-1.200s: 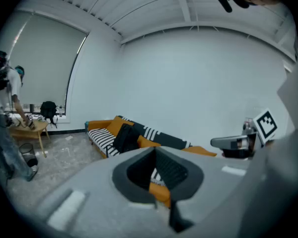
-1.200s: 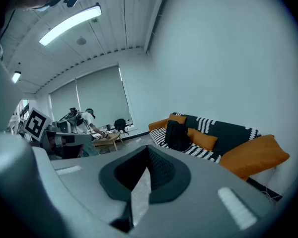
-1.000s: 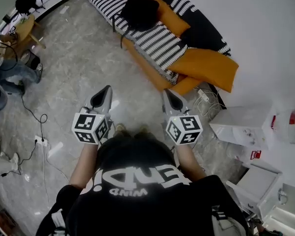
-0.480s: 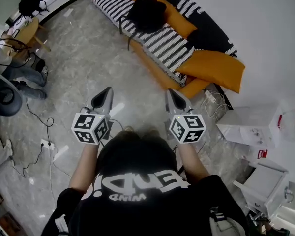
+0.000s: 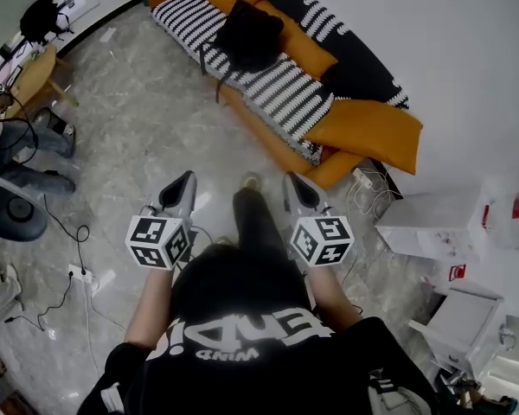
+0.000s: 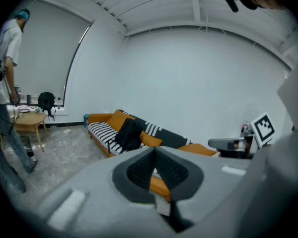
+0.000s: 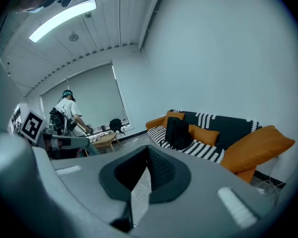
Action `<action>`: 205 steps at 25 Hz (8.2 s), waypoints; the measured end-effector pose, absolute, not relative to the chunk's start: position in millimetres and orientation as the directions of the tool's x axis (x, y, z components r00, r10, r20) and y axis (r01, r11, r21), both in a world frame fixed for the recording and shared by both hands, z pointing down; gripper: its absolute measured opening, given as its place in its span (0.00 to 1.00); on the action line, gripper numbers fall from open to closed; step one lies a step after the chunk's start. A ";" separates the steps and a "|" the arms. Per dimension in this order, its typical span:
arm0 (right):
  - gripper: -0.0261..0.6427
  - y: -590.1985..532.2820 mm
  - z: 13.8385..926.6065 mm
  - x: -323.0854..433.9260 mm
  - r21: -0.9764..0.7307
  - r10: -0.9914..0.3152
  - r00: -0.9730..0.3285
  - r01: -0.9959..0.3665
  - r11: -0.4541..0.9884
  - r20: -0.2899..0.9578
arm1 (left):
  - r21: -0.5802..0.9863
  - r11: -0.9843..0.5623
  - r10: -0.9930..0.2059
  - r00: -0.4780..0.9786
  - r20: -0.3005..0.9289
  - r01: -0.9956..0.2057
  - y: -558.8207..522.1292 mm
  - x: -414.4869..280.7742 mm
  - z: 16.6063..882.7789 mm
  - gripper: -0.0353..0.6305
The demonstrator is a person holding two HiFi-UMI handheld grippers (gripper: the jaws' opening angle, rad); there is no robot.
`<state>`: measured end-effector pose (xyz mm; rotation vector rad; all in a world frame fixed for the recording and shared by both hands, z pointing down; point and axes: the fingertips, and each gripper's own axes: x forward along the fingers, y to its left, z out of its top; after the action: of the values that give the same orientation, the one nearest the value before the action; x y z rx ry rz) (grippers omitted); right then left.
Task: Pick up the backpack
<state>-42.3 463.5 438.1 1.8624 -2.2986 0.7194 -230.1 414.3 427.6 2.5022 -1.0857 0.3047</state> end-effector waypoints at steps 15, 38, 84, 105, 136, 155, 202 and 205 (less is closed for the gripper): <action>0.04 277.7 427.6 4.8 -0.361 -0.886 -0.324 -0.911 0.198 0.331 | 0.256 -0.627 -0.656 0.676 0.335 -0.736 235.3 -172.9 400.9 0.05; 0.04 38.9 439.5 99.2 -0.397 -0.846 -0.381 -0.890 0.226 0.373 | 0.315 -0.585 -0.666 0.664 0.339 -0.747 -2.7 -77.4 412.4 0.05; 0.44 -272.1 478.5 120.5 -0.395 -0.829 -0.264 -0.917 0.057 0.493 | 0.371 -0.738 -0.405 0.810 0.425 -0.564 -349.8 -7.1 478.9 0.54; 0.48 -352.5 644.5 144.2 -0.404 -0.738 -0.272 -0.915 -0.001 0.617 | 0.367 -0.747 -0.303 0.776 0.553 -0.554 -459.4 56.0 640.4 0.63; 0.14 -381.9 707.5 136.0 -0.525 -0.721 -0.389 -0.850 0.041 0.574 | 0.570 -0.758 -0.004 0.876 0.482 -0.317 -458.8 111.5 713.7 0.33; 0.12 -356.4 526.6 168.2 -0.496 -0.804 -0.398 -0.855 0.150 0.441 | 0.647 -0.704 -0.048 0.929 0.367 -0.292 -402.1 101.8 528.3 0.20; 0.13 -165.6 402.5 97.9 -0.515 -0.789 -0.563 -0.765 0.386 0.246 | 0.541 -0.781 -0.137 0.931 0.338 -0.312 -191.3 23.1 398.6 0.20; 0.13 -141.2 403.1 79.1 -0.518 -0.808 -0.533 -0.779 0.353 0.252 | 0.547 -0.788 -0.111 0.939 0.326 -0.283 -169.2 4.9 399.3 0.20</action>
<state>79.1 -141.2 403.1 1.5393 -2.6224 0.9612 4.9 -169.2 399.3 2.4725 -0.2782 0.3687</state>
